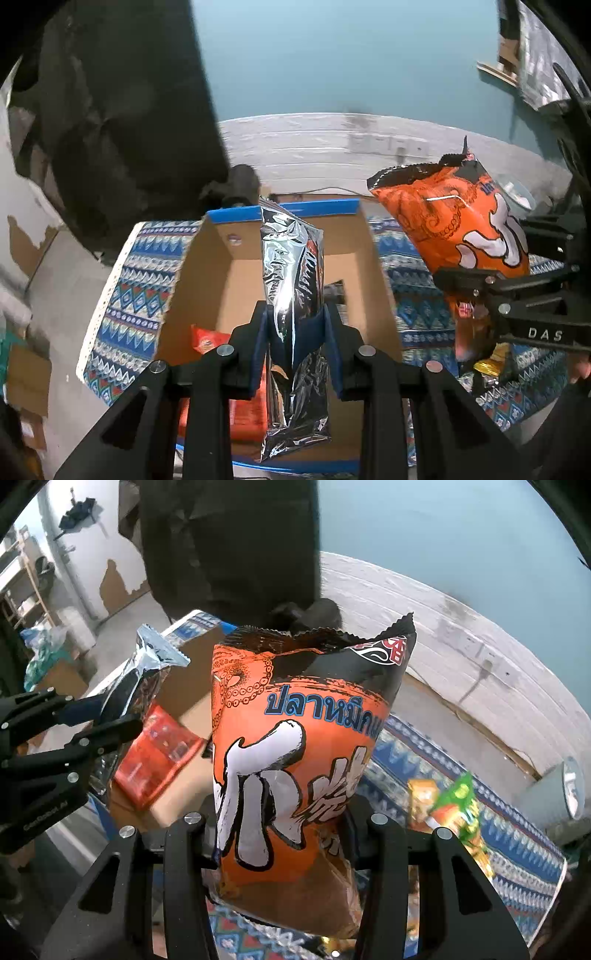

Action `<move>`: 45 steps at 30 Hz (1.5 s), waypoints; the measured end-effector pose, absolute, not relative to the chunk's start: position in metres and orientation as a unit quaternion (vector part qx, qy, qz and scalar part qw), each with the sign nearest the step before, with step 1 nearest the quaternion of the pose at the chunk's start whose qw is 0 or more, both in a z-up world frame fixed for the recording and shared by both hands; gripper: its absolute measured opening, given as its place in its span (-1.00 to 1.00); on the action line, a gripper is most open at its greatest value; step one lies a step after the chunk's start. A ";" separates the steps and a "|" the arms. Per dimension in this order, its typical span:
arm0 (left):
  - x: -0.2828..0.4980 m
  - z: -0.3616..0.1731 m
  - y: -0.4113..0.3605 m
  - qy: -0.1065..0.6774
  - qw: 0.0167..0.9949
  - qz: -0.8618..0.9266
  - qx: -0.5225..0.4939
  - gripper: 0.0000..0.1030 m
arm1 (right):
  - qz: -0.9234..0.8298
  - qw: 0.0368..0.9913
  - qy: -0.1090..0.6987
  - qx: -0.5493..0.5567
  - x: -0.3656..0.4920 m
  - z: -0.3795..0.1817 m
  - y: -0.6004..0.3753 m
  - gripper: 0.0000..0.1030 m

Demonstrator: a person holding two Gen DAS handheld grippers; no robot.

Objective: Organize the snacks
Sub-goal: 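Carry both bags over the cardboard box and open both tools to drop them, then move both tools back toward the yellow stick packs on the pile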

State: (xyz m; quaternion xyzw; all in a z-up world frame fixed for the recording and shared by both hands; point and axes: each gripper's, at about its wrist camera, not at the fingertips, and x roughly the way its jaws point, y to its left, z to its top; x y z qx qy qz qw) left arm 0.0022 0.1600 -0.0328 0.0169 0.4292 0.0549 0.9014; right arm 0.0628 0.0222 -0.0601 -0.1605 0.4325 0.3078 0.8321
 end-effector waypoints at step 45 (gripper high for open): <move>0.009 -0.043 0.172 0.447 0.891 0.074 0.020 0.18 | 0.308 0.819 0.446 -0.186 0.071 -0.070 0.043 0.34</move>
